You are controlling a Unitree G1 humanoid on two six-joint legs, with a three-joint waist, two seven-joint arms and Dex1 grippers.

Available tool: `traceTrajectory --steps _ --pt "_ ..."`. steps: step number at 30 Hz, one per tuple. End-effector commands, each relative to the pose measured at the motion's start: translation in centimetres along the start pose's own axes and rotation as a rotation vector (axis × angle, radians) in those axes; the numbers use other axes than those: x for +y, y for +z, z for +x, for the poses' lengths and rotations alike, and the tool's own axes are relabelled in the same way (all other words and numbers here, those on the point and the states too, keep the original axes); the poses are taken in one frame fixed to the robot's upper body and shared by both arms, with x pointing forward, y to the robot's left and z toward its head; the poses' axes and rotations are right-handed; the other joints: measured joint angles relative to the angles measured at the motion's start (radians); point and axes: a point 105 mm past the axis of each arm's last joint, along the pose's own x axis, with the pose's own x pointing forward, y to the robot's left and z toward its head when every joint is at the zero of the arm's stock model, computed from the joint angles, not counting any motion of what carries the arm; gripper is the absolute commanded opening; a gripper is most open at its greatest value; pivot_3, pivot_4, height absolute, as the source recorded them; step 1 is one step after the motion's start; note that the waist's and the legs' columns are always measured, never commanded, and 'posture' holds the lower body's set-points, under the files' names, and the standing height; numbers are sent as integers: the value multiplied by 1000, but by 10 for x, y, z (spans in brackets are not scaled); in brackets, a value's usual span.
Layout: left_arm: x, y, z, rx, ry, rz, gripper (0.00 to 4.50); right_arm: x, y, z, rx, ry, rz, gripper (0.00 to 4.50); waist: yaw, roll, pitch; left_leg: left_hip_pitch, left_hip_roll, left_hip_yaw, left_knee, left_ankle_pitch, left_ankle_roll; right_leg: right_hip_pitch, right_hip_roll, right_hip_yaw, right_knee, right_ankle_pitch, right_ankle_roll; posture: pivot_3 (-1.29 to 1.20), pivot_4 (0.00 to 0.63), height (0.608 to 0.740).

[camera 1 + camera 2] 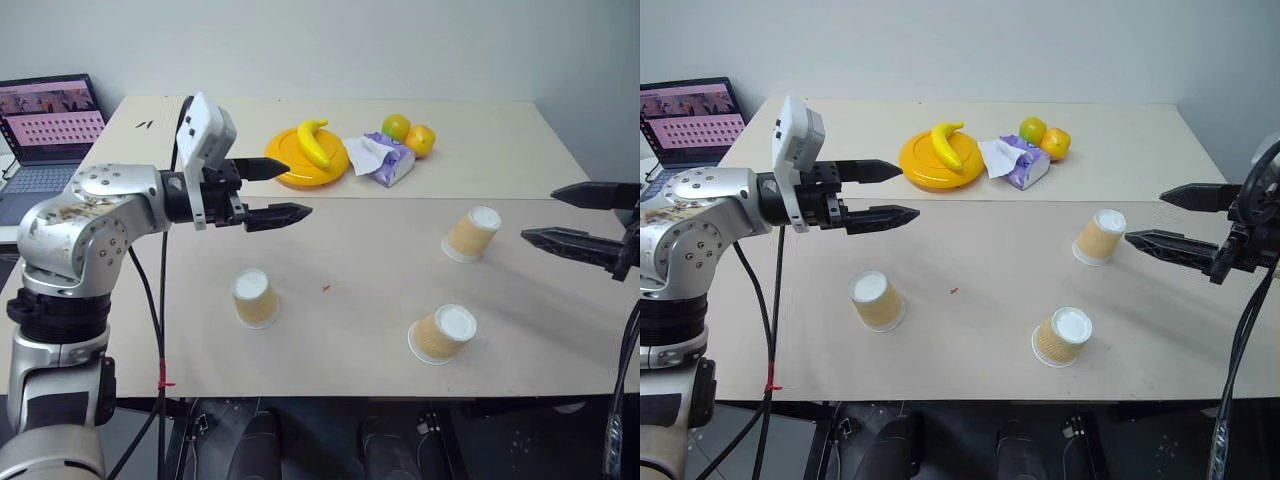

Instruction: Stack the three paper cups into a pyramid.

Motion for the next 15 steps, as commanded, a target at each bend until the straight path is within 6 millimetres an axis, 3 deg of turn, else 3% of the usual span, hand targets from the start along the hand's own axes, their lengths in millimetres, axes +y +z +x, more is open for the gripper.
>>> traceTrajectory --steps 1,5,9,15 --pt "-11 11 -2 -36 -63 11 4442 8 4 1 -15 -6 -29 4500 0 0 0 0 0 0 0 0 0 0 0 0 0 0 0 0 150 732" --pt "-11 27 5 -118 -100 5 4442 16 -13 17 8 -25 -64 4500 3 0 0 -1 0 -1 0 0 0 0 0 0 0 0 0 0 150 732" --pt "-19 16 15 -23 -167 68 4442 39 -32 19 52 68 -22 4500 6 0 0 -1 0 -1 0 0 0 0 0 0 0 0 0 0 150 732" --pt "-21 10 9 94 -256 164 4442 53 -22 5 -5 120 -9 4500 1 0 0 -1 0 -1 1 0 0 0 1 0 0 0 0 0 150 732"
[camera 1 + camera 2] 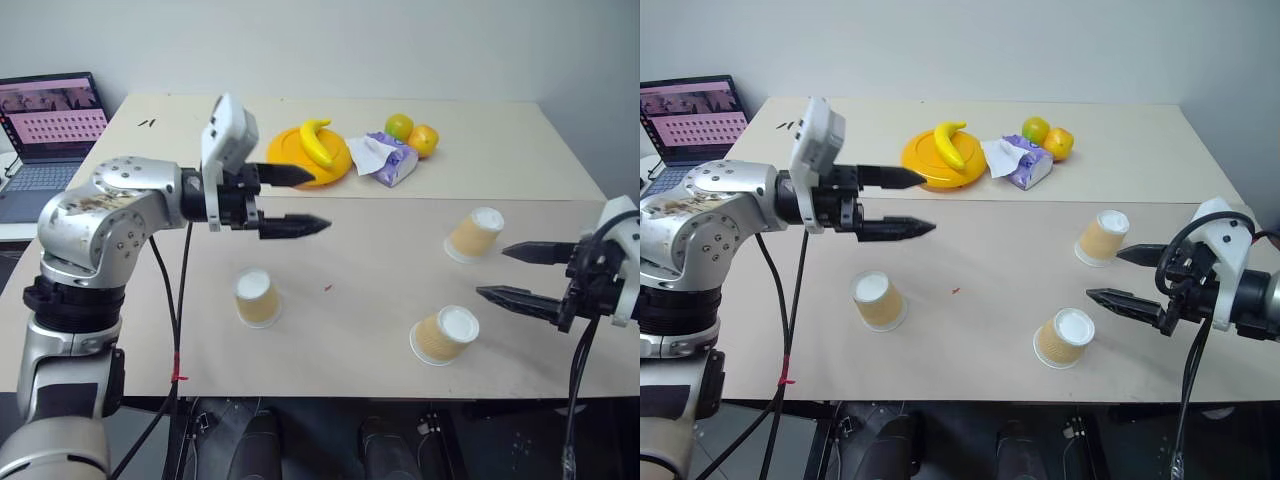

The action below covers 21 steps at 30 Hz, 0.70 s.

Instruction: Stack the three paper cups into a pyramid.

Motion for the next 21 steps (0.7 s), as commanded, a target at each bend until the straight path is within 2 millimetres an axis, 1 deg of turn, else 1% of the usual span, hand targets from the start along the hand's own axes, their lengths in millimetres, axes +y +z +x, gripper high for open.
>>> traceTrajectory --steps 1,6,8,12,16,19,21 --pt "0 9 -6 52 -25 120 4442 7 11 -10 -45 5 -40 4500 0 0 0 0 0 0 0 0 0 0 0 0 0 0 0 0 150 732" --pt "-5 8 -5 74 -75 118 4442 16 1 -9 -44 11 -48 4500 3 -1 0 1 0 0 1 0 0 2 0 0 0 0 0 0 150 732" --pt "-6 11 -5 71 -94 100 4442 20 -2 -7 -57 16 -35 4500 4 -1 0 0 0 -1 1 0 0 2 0 0 0 0 0 0 150 732" --pt "-7 7 1 121 -127 147 4442 33 -19 7 -88 26 34 4500 4 -1 -1 1 0 -2 2 0 0 4 1 -1 0 0 0 0 150 732" --pt "-3 4 3 144 -140 174 4442 45 -22 19 -116 46 60 4500 2 -1 -1 1 0 -3 3 0 0 5 1 -2 0 0 0 0 150 732" --pt "-6 6 4 140 -179 179 4442 50 -30 27 -117 57 76 4500 0 -1 -1 2 1 -5 4 0 0 6 2 -2 0 0 0 0 150 732" --pt "-7 7 2 142 -193 167 4442 50 -32 29 -122 60 83 4500 0 -1 -1 2 1 -5 4 0 0 7 3 -2 0 0 0 0 150 732"
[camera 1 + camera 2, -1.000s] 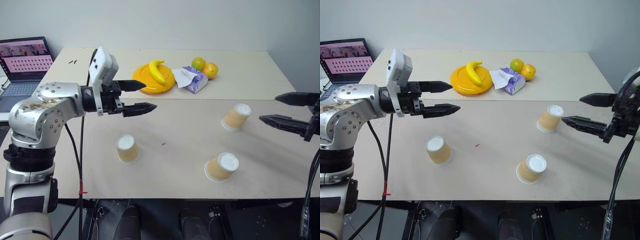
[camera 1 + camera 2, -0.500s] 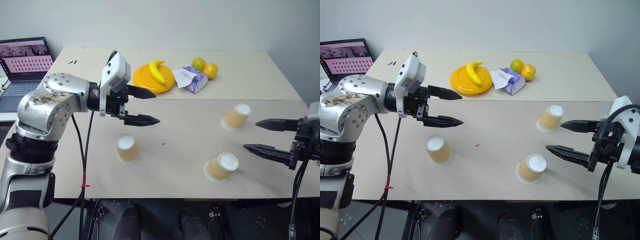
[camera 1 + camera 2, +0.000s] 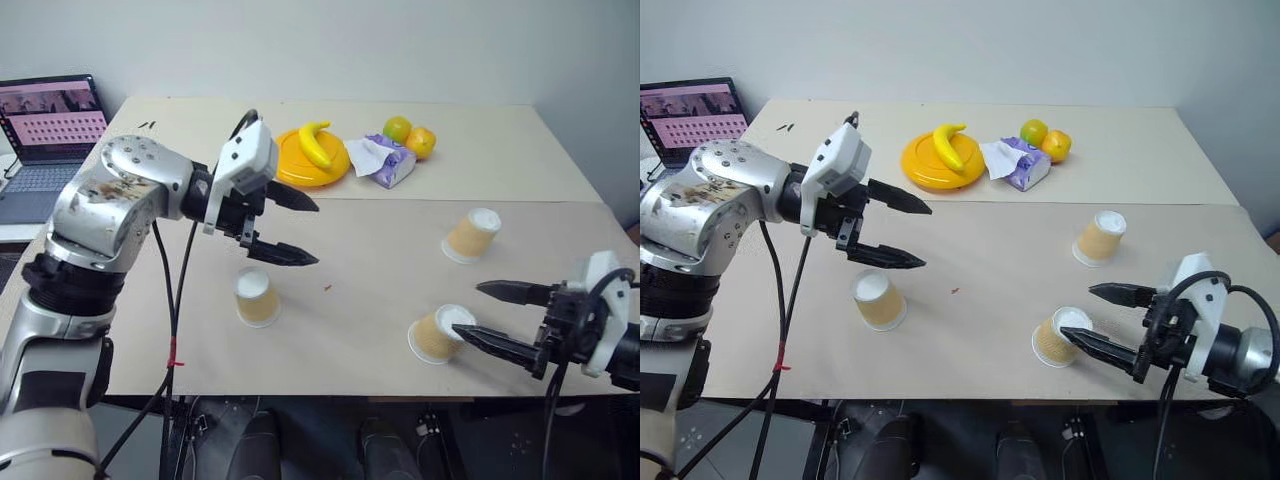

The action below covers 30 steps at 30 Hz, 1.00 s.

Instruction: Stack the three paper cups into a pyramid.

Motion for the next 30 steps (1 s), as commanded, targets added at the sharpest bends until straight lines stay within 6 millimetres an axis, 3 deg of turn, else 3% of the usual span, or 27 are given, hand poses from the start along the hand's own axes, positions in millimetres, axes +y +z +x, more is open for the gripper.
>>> traceTrajectory --steps 1,17,30 --pt "-1 13 -7 8 -16 57 4442 0 3 2 -29 -5 -40 4500 1 0 0 0 0 0 0 0 0 0 0 0 0 0 0 0 150 732" --pt "1 13 -16 60 -2 68 4442 -14 -13 18 -46 -9 -33 4500 1 0 0 1 0 -1 0 0 0 2 1 0 0 0 0 0 150 732" --pt "-1 27 -14 20 -29 44 4442 -17 -38 15 32 -27 -25 4500 2 0 0 1 0 -2 0 0 0 2 1 0 0 0 -1 0 150 732"
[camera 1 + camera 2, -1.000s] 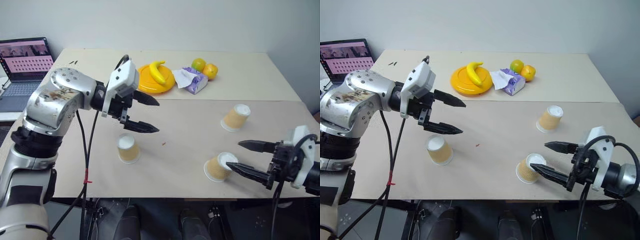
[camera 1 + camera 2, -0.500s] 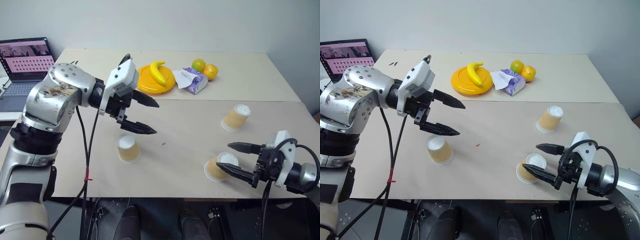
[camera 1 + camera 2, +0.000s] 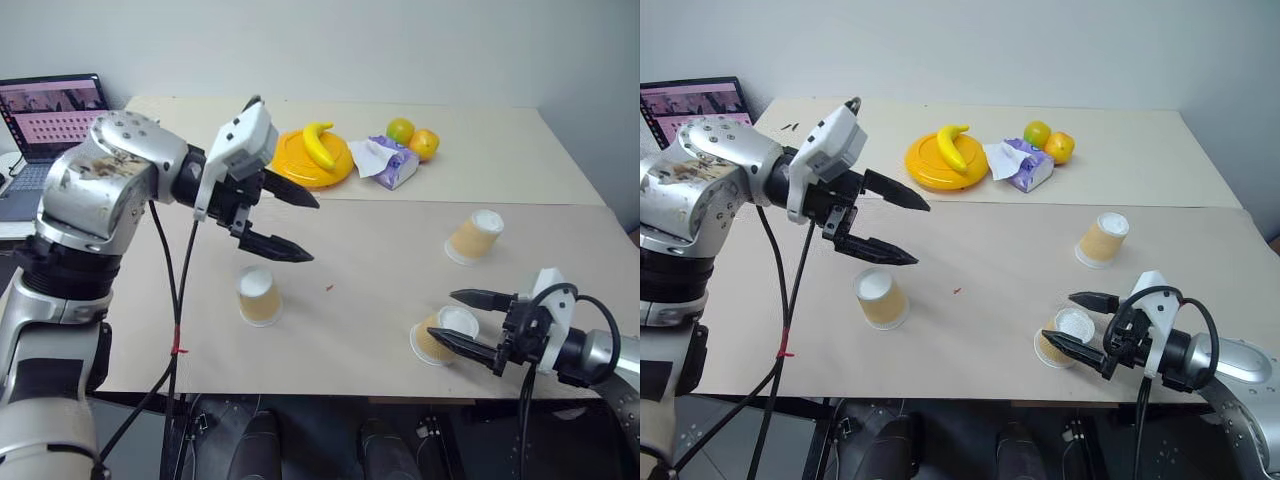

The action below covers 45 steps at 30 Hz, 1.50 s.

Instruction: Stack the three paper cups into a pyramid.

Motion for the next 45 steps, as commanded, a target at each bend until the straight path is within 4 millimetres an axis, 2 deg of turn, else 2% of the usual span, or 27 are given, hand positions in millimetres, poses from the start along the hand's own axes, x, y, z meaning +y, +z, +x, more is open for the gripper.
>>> traceTrajectory --steps 1,6,8,9,11,16,19,23,26,30,33,39,45 --pt "0 14 -5 -9 12 46 4442 -2 -4 -3 12 -8 -32 4500 0 0 0 0 0 0 0 0 0 0 0 0 0 0 0 0 150 732" --pt "0 15 -5 -7 13 48 4442 -2 -7 -2 13 -14 -29 4500 -1 0 0 0 0 0 0 0 0 0 0 0 0 0 0 0 150 732" --pt "1 16 -4 -7 14 47 4500 -3 -6 -2 9 -18 -28 3962 -1 0 0 0 0 0 0 0 0 0 0 0 0 0 0 0 150 732" --pt "1 16 -4 -8 15 45 4500 -4 -6 -2 8 -22 -34 3834 -1 0 0 0 0 0 0 0 0 0 0 0 0 0 0 0 150 732" --pt "1 16 -4 -11 17 43 4500 -6 -3 -1 4 -29 -49 3178 -1 0 0 1 0 0 0 0 0 1 0 0 0 0 0 0 150 732" --pt "2 14 -3 -17 29 36 4500 -10 20 4 -43 -20 -96 3178 -3 0 0 1 0 -1 0 0 0 2 0 0 0 0 0 0 150 732" --pt "1 12 -4 -20 47 29 4500 -14 41 20 -80 22 -130 3178 -11 0 0 2 0 -1 0 0 0 2 0 0 0 0 0 0 150 732" --pt "-3 8 -5 -13 80 22 4500 -15 55 45 -105 99 -139 3178 -16 0 0 3 0 -1 0 0 0 3 1 0 0 0 -1 0 150 732" --pt "-9 -1 -13 24 122 12 4500 -13 57 66 -112 182 -134 3178 -22 0 0 3 0 -1 -1 0 0 2 1 0 0 0 -1 0 150 732" --pt "-14 -7 -20 41 189 -6 4500 -16 60 85 -113 240 -140 3178 -25 0 0 2 0 -1 -1 0 0 2 1 0 0 0 -1 0 150 732" --pt "-28 -14 -25 48 248 -50 4500 -17 62 104 -105 324 -156 3178 -28 0 0 2 0 -1 -1 0 0 2 1 -1 0 0 -1 0 150 732" --pt "-49 -21 -32 63 333 -108 4500 -19 62 126 -85 426 -185 3178 -27 0 0 3 1 -2 -2 0 0 2 1 -1 1 -1 -2 0 150 732" --pt "-57 -23 -30 54 390 -135 4500 -17 66 141 -86 494 -203 3178 -24 0 0 3 1 -2 -2 0 0 2 1 -2 1 0 -2 0 150 732"
